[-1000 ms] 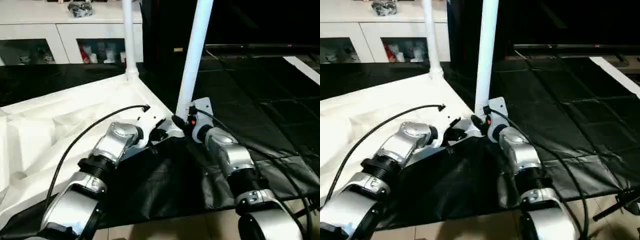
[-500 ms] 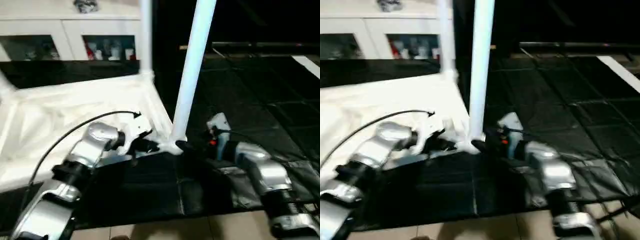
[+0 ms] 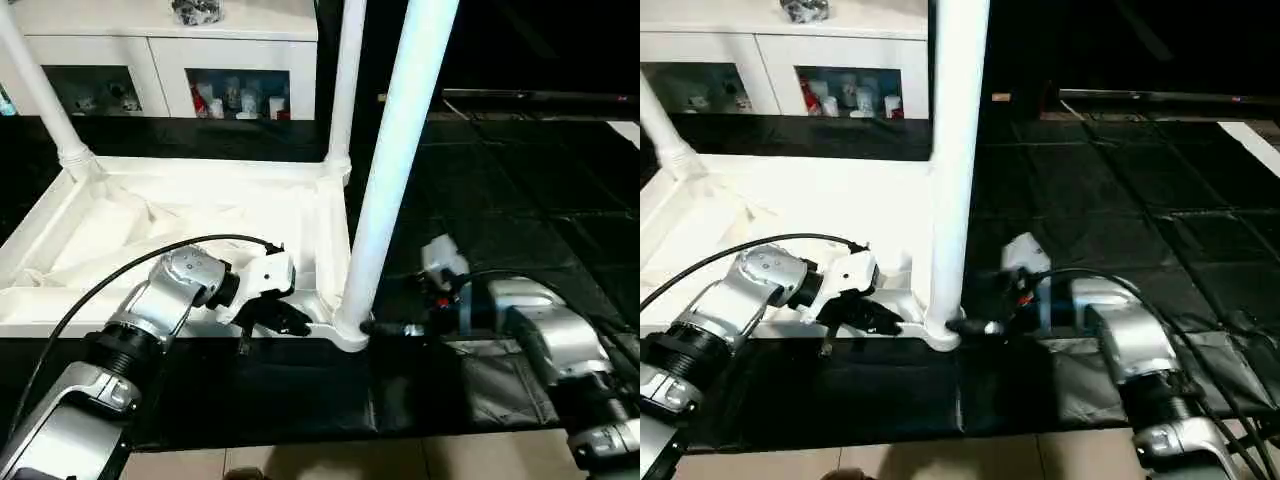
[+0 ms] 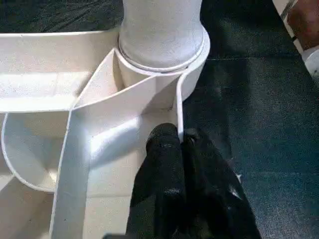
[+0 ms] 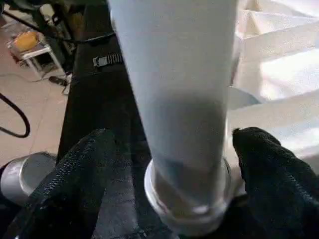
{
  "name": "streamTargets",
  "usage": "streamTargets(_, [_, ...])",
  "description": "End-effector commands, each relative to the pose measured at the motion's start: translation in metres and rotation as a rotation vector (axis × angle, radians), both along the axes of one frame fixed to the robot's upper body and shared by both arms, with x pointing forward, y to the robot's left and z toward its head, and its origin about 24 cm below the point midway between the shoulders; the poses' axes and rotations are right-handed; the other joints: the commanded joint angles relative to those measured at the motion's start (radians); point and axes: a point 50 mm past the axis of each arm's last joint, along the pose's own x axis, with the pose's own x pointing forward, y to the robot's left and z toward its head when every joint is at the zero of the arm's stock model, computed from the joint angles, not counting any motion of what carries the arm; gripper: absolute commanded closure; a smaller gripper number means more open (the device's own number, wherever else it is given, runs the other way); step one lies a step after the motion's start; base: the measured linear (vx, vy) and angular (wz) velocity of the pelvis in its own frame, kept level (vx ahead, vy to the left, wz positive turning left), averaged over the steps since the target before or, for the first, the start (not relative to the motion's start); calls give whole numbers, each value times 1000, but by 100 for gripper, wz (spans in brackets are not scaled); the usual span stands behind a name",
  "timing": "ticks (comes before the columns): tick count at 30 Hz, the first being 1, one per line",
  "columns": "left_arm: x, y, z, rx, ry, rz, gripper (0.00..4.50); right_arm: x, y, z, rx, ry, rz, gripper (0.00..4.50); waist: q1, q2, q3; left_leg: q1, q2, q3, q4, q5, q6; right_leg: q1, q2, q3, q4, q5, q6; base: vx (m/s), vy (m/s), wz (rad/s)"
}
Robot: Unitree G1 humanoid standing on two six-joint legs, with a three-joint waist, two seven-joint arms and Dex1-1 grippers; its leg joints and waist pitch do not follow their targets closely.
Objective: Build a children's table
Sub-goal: Rotate leg to tighten
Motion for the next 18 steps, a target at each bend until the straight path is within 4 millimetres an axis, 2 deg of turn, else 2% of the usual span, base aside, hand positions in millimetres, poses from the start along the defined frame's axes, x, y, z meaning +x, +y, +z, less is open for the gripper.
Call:
streamTargets(1, [-4, -15, 4, 4, -26, -104, 450, 3, 1, 1, -21, -13, 17, 80, -7, -2, -66, 4, 48, -11, -67, -152, 37, 54, -86, 61, -76, -266, -176, 0, 0, 0])
streamTargets(2, [-4, -15, 4, 3, -29, -105, 450, 5, 2, 0, -23, -12, 19, 84, -6, -5, -66, 5, 48, -9, -67, -150, 37, 53, -84, 62, -77, -263, -172, 0, 0, 0])
streamTargets(4, [-4, -16, 3, 3, -32, -108, 450, 6, 3, 0, -23, -9, 22, 102, -4, -2, -67, 5, 49, -10, -67, -147, 37, 54, -85, 61, -75, -259, -174, 0, 0, 0])
streamTargets(6, [-4, -16, 2, 5, -38, -105, 450, 7, 5, -1, -13, 9, 43, 123, -3, -7, -68, 2, 49, -10, -66, -136, 43, 55, -83, 61, -70, -235, -179, 0, 0, 0])
streamTargets(8, [-4, -16, 2, 6, -40, -104, 450, 7, 6, -1, -10, 15, 51, 135, -1, -5, -67, 3, 49, -10, -66, -139, 44, 54, -84, 61, -72, -243, -175, 0, 0, 0])
streamTargets(9, [-4, -15, 1, 6, -41, -101, 450, 7, 6, -1, -9, 18, 56, 146, 0, -8, -68, 2, 49, -9, -65, -133, 45, 56, -85, 62, -71, -239, -172, 0, 0, 0])
streamTargets(15, [-1, -14, 1, 14, -63, -84, 450, 8, 8, -4, -3, 27, 73, 207, 4, -4, -67, 3, 49, -10, -65, -142, 40, 53, -85, 61, -74, -264, -168, 0, 0, 0])
streamTargets(18, [-1, -13, 1, 15, -65, -82, 450, 8, 9, -4, 1, 28, 76, 225, 4, -3, -67, 4, 49, -11, -66, -144, 38, 53, -85, 61, -73, -268, -163, 0, 0, 0])
